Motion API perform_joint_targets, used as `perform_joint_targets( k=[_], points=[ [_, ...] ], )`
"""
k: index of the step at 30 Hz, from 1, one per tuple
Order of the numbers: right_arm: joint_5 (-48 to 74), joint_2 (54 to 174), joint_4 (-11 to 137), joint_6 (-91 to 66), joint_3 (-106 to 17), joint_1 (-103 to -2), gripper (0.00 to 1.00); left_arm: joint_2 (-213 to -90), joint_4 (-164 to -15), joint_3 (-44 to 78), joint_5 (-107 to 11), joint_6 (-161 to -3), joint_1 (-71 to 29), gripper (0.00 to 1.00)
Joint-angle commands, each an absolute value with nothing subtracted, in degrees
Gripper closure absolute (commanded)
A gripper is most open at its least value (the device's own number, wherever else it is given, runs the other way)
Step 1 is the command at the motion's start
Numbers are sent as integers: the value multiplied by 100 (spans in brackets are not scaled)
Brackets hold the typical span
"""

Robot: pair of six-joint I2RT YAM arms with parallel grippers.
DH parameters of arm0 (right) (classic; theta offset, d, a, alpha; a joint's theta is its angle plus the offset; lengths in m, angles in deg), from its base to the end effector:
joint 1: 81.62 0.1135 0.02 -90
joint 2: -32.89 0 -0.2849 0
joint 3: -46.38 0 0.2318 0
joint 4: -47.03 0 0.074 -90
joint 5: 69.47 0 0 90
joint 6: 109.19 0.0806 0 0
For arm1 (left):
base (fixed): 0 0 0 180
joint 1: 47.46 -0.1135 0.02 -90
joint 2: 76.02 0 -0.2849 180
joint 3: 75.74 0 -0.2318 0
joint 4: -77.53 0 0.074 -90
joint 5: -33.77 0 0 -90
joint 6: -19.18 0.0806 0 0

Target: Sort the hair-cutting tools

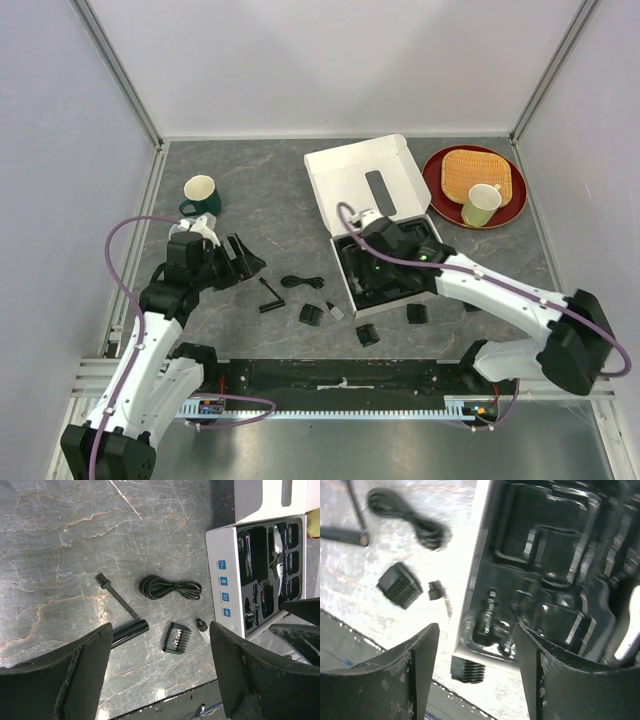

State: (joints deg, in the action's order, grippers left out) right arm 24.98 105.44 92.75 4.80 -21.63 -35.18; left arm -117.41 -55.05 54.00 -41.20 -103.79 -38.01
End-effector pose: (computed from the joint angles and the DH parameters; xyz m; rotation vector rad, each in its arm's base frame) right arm 0.1867 0.1872 0.2482 -0.4516 2.4555 0.4410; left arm 0.1485 -0.0459 0.2430 -0.3262 2.2855 -0.6850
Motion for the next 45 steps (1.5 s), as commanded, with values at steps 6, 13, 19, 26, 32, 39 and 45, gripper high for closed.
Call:
perform_joint_targets(
  k=[6,13,19,26,32,39,45],
  points=[
    [2308,12497,9384,-1566,-4330,-2836,26,-11601,-5549,5297,-4374,-10210,-3806,16],
    [2071,13817,9929,-2806,-5343,-2695,25,-11356,-5153,5129,-5377,-10351,-3806,17],
    [1921,14442,10403,-3623,-5747,-2581,27,-11065,-5083,5147,-5614,-10430,-3806,18],
    [1579,14855,10606,-4055,-5967,-2572,30,-10942,-5047,5156,-5843,-10483,-3806,18],
    [1482,15338,10642,-4108,-6222,-2581,34,-10951,-5047,5147,-5817,-10474,-3815,18],
    [1552,15471,10659,-4099,-6337,-2581,53,-10942,-5039,5138,-5852,-10465,-3806,18],
    [1684,15357,10633,-4002,-6319,-2589,82,-10925,-5047,5147,-5843,-10483,-3806,18]
  ],
)
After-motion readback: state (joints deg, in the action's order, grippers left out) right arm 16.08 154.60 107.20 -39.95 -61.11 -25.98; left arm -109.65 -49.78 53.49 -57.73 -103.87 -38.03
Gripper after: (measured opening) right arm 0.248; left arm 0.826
